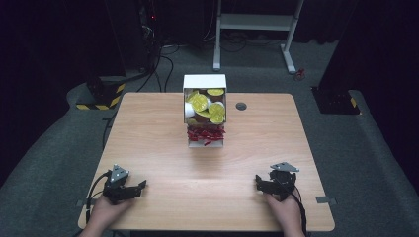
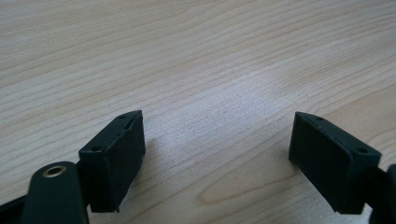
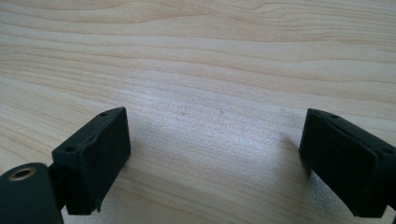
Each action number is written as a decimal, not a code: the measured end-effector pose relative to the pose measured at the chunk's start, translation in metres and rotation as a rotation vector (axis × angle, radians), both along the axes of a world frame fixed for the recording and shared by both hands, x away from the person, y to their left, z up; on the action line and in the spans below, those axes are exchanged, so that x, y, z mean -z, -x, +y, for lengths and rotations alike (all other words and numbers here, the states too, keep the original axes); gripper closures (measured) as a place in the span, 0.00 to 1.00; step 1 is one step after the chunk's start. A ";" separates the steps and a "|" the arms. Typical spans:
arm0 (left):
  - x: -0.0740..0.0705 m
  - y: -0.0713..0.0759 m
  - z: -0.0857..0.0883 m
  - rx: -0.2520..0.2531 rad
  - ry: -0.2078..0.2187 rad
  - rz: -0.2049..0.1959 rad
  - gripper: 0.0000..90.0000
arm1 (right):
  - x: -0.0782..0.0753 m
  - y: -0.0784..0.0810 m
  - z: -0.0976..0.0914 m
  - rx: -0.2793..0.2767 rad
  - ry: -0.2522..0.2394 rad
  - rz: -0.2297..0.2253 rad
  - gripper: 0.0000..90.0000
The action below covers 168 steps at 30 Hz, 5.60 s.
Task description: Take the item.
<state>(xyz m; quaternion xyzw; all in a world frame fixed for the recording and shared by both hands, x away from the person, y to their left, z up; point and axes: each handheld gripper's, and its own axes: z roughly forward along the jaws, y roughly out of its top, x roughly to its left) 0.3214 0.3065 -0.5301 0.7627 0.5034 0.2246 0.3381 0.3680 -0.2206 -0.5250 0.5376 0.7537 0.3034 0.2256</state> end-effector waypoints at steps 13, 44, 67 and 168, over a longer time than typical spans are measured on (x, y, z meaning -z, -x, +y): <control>0.000 -0.003 -0.002 -0.002 -0.003 0.004 0.18 | 0.000 -0.001 -0.001 -0.026 -0.006 0.003 0.10; -0.003 -0.004 0.000 -0.067 -0.010 0.037 0.18 | 0.000 0.000 -0.004 -0.081 -0.002 0.007 0.09; -0.037 -0.003 -0.044 0.083 0.001 -0.048 0.17 | 0.000 -0.001 -0.003 -0.080 -0.004 0.007 0.09; -0.105 -0.079 -0.149 0.154 0.108 -0.155 0.27 | 0.000 0.004 -0.005 -0.100 -0.005 0.005 0.10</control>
